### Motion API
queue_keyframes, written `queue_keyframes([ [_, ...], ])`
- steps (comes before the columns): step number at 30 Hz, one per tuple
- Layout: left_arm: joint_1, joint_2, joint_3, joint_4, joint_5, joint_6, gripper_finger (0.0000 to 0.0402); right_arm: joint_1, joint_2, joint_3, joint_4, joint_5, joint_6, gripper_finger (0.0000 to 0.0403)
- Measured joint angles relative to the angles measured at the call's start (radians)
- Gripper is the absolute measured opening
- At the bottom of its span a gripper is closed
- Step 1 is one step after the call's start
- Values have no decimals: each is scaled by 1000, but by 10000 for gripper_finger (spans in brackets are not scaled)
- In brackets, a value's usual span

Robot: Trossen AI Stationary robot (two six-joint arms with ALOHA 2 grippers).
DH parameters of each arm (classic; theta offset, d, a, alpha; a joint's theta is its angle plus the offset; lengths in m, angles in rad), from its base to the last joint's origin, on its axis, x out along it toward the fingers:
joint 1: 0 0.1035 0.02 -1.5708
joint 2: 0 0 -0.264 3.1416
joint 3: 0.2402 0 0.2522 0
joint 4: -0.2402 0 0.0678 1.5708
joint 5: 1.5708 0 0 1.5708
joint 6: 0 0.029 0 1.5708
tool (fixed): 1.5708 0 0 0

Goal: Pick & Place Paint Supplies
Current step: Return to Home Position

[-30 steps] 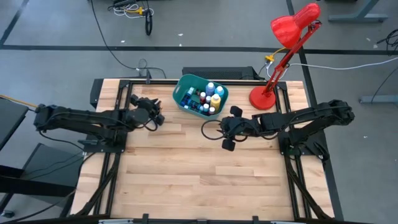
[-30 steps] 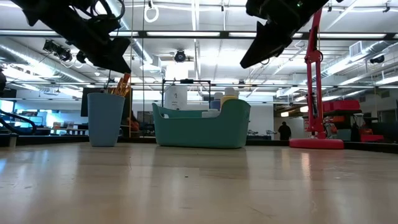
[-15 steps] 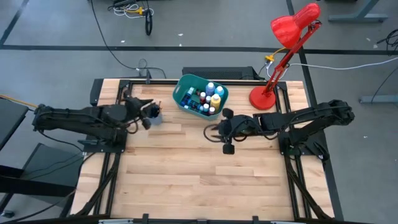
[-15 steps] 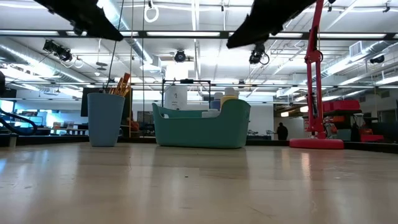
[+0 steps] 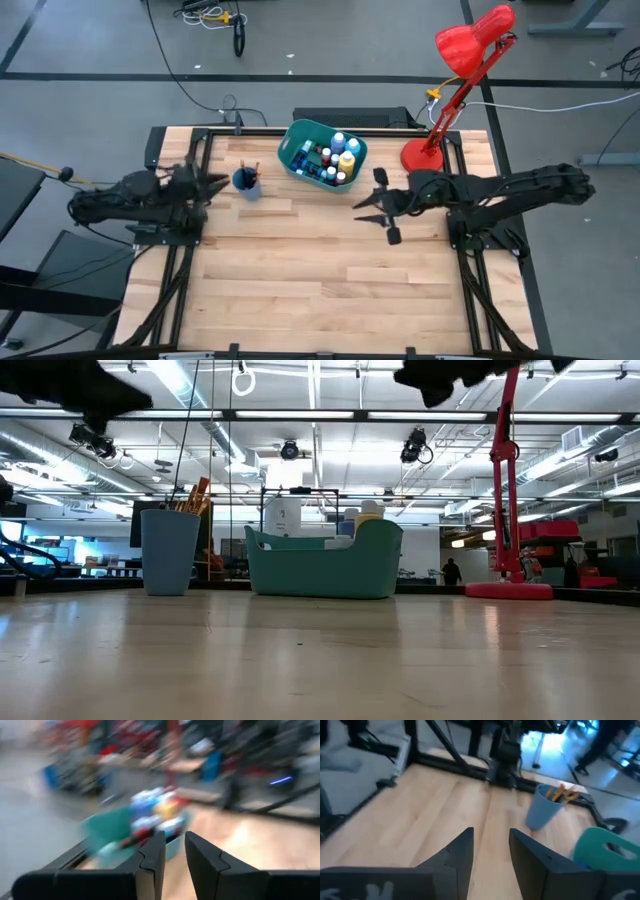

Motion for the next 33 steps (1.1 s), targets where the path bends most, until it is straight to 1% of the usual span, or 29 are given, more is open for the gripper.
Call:
queue_keyframes([
  [1,0,-34,-31,64,77,27,84,-7,-22,-48,51,-29,10,127],
  [3,0,-74,-86,199,248,94,84,-22,-69,-137,153,-44,38,127],
  [4,0,-73,-111,266,333,127,84,-29,-93,-176,206,-37,56,127],
  [6,0,-73,-141,319,479,184,84,-43,-144,-243,265,0,89,127],
  [7,0,-69,-148,373,550,212,84,-48,-170,-268,278,17,96,127],
  [8,0,-66,-157,406,593,243,84,-54,-203,-293,281,26,99,127],
  [10,0,-44,-174,408,596,291,84,-64,-264,-331,297,32,113,127],
  [11,0,-44,-182,386,582,294,84,-67,-299,-348,298,31,119,127],
  [14,0,-50,-173,406,526,295,84,-70,-390,-396,299,31,124,127],
  [17,0,-63,-180,356,528,324,84,-71,-469,-448,296,28,114,127],
  [19,-1,-64,-204,391,529,333,84,-71,-511,-485,301,28,111,127],
  [22,0,-62,-284,443,517,301,84,-71,-583,-551,328,28,111,127],
  [25,0,-66,-317,551,501,321,84,-70,-646,-611,365,28,130,127],
  [29,0,-63,-344,538,439,304,84,-70,-716,-685,371,28,132,127],
  [33,0,-64,-394,586,436,244,84,-70,-773,-750,392,28,147,127],
])
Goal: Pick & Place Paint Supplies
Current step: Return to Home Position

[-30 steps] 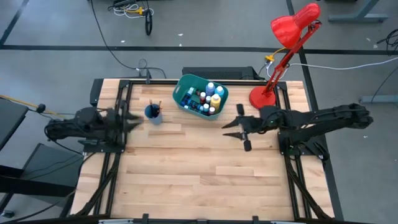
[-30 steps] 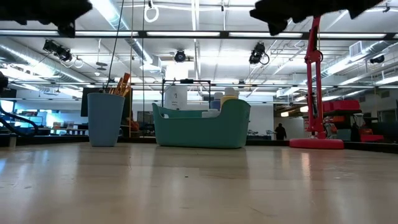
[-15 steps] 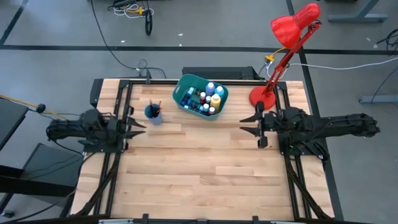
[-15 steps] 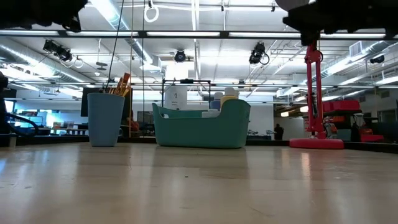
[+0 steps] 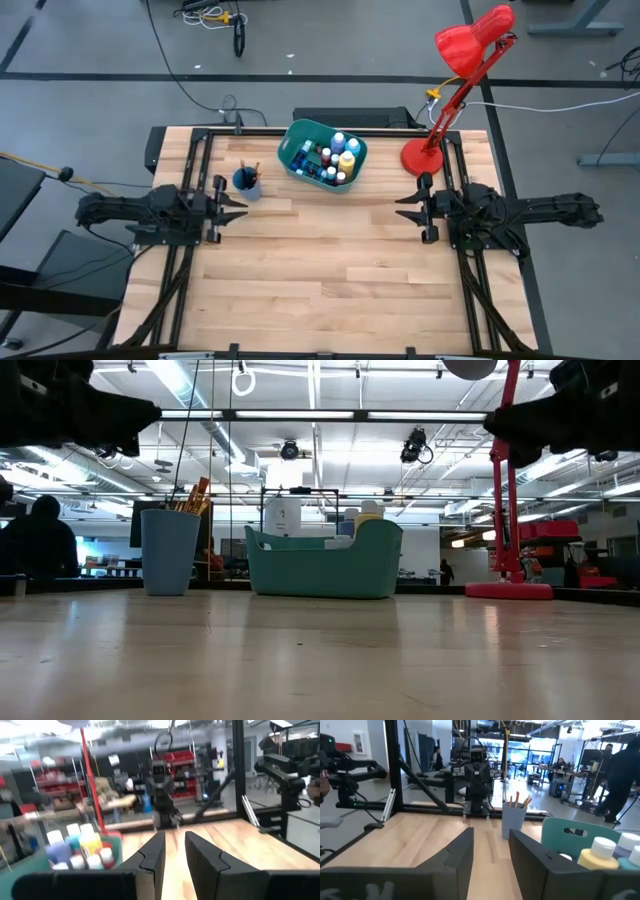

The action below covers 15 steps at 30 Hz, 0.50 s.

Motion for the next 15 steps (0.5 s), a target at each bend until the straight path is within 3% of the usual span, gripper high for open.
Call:
queue_keyframes([
  [6,0,1,-45,45,0,-44,84,0,-49,-92,66,0,18,127],
  [15,0,3,-45,-14,-4,-100,84,0,-52,-89,41,-49,14,127],
])
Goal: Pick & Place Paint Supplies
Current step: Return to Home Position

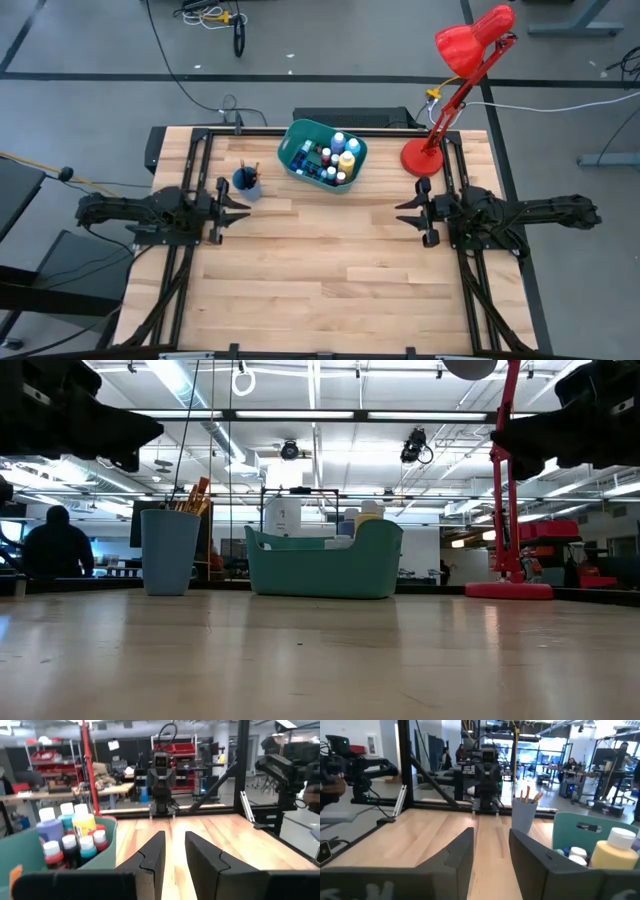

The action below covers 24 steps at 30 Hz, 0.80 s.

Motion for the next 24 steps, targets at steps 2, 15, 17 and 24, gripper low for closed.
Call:
queue_keyframes([
  [2,0,0,0,-13,-23,-32,84,0,0,0,-11,0,-1,127],
  [15,0,0,0,-19,-70,37,84,0,0,0,-25,0,-2,127],
  [17,0,0,-1,-19,-70,43,84,0,0,0,-25,0,-2,127],
  [24,0,0,-1,-19,-70,40,84,0,0,0,-25,0,-2,127],
])
